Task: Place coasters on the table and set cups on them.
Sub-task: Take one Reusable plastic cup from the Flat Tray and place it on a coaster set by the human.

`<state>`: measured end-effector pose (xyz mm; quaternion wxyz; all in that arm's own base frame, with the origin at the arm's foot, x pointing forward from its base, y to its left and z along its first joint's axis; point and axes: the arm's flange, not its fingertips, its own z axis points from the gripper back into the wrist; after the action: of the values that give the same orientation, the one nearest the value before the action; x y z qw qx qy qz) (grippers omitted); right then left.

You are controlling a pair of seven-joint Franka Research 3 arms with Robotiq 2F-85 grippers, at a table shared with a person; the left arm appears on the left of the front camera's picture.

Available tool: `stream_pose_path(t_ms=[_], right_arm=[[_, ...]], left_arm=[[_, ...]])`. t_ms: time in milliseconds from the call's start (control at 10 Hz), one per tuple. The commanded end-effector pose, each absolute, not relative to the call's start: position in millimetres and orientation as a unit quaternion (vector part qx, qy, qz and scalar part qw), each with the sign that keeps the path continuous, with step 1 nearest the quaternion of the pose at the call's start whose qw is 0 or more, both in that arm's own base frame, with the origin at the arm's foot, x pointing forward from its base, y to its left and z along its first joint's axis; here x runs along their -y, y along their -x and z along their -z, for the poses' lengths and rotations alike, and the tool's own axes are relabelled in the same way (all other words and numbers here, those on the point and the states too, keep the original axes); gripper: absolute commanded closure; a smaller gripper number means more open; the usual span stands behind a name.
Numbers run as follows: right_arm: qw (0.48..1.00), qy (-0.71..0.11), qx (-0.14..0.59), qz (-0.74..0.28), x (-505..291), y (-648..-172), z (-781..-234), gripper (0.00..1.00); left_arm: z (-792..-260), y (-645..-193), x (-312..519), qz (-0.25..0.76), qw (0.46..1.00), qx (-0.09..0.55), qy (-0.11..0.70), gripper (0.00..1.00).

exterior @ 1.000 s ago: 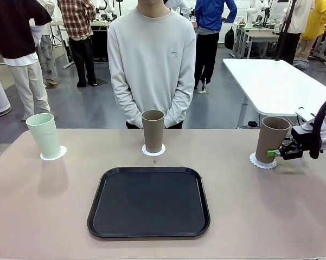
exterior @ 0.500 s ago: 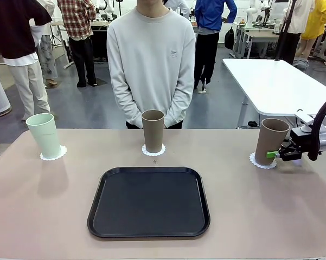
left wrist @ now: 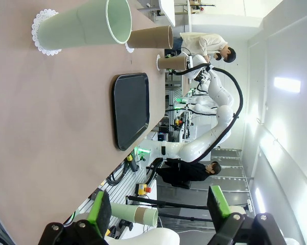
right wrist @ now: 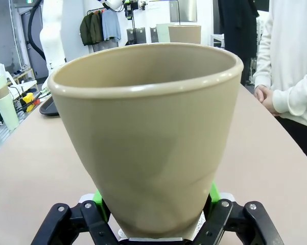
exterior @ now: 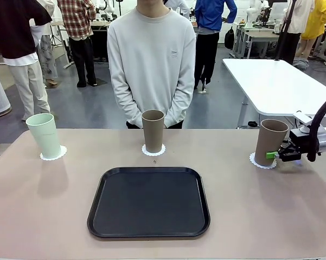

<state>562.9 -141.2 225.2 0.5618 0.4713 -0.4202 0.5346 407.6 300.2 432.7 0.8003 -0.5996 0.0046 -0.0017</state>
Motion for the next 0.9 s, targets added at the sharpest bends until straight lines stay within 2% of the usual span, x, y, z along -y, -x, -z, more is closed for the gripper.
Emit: stream_pose_path(t_ms=[0, 400, 500, 800], right_arm=[[0.563, -0.486, 0.418, -0.521, 142.0, -574.0, -228.8, 0.19], [0.565, -0.492, 0.41, -0.52, 140.9, -575.2, -228.0, 0.16], [0.566, -0.494, 0.407, -0.52, 140.3, -574.5, -228.3, 0.0], [0.566, -0.5, 0.395, -0.523, 139.7, -575.5, -225.0, 0.0]], left_arm=[[-436.0, -406.6, -299.0, 0.0, 0.8, -0.008, 0.6, 0.0], [-436.0, -406.6, -299.0, 0.0, 0.8, -0.008, 0.6, 0.0], [-436.0, -406.6, -299.0, 0.0, 0.8, -0.008, 0.6, 0.0], [-436.0, -406.6, -299.0, 0.0, 0.8, -0.008, 0.6, 0.0]])
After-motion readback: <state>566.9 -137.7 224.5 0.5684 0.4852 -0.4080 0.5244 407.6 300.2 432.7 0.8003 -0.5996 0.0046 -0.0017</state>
